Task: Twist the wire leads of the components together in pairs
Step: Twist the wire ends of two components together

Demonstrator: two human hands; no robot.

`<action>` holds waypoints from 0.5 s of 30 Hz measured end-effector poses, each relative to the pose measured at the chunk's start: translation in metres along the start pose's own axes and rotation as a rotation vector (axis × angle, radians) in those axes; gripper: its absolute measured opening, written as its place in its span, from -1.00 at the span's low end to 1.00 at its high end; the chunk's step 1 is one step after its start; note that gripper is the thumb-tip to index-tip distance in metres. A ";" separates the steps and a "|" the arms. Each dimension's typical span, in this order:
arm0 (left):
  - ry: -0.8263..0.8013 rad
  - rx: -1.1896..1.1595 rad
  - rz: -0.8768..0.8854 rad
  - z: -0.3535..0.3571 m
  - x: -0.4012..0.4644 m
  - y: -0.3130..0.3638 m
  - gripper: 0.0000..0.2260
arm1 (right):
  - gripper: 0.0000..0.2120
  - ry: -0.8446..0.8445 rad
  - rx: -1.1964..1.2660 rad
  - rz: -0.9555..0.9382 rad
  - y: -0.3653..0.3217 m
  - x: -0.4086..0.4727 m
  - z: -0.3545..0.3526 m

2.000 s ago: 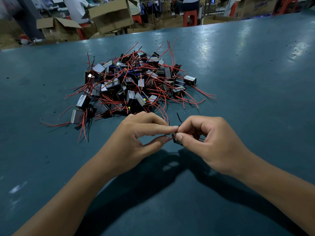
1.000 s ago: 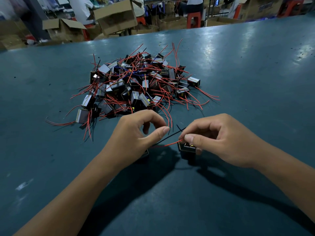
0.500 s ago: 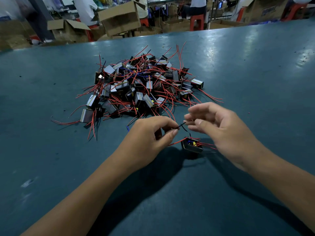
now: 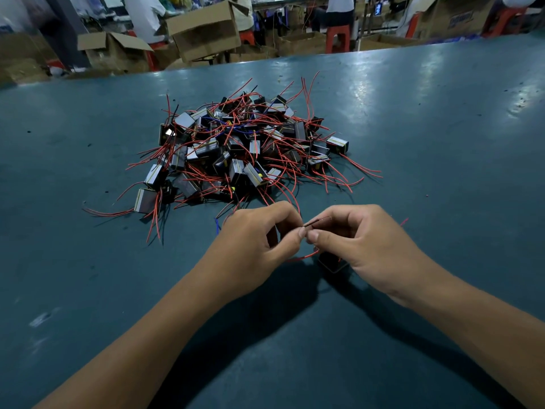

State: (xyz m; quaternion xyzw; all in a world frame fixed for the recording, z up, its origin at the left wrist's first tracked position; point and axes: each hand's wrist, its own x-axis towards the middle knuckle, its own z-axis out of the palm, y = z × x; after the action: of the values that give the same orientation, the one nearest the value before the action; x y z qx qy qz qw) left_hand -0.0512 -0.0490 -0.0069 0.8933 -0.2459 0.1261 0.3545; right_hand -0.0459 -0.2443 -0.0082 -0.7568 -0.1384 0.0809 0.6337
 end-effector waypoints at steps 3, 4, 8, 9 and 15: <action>-0.005 0.013 0.013 -0.002 0.000 0.000 -0.91 | -0.98 -0.014 0.031 0.000 0.001 0.000 0.000; 0.001 0.015 0.015 -0.002 0.000 0.000 -0.91 | -0.97 -0.010 0.057 0.001 0.001 -0.001 -0.001; 0.052 -0.023 -0.014 -0.006 -0.001 -0.002 -0.89 | -0.97 0.014 0.160 0.010 0.000 0.000 -0.002; 0.061 -0.047 -0.025 -0.006 -0.001 -0.002 -0.88 | -0.96 0.013 0.161 0.010 0.001 -0.001 -0.002; 0.051 -0.133 -0.009 -0.001 -0.001 0.002 -0.84 | -0.91 -0.035 -0.038 -0.062 0.002 -0.003 0.001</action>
State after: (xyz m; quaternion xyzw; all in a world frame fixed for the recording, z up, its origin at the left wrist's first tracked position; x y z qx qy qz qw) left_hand -0.0533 -0.0489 -0.0060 0.8653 -0.2403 0.1307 0.4200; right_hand -0.0483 -0.2449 -0.0106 -0.7626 -0.1742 0.0716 0.6188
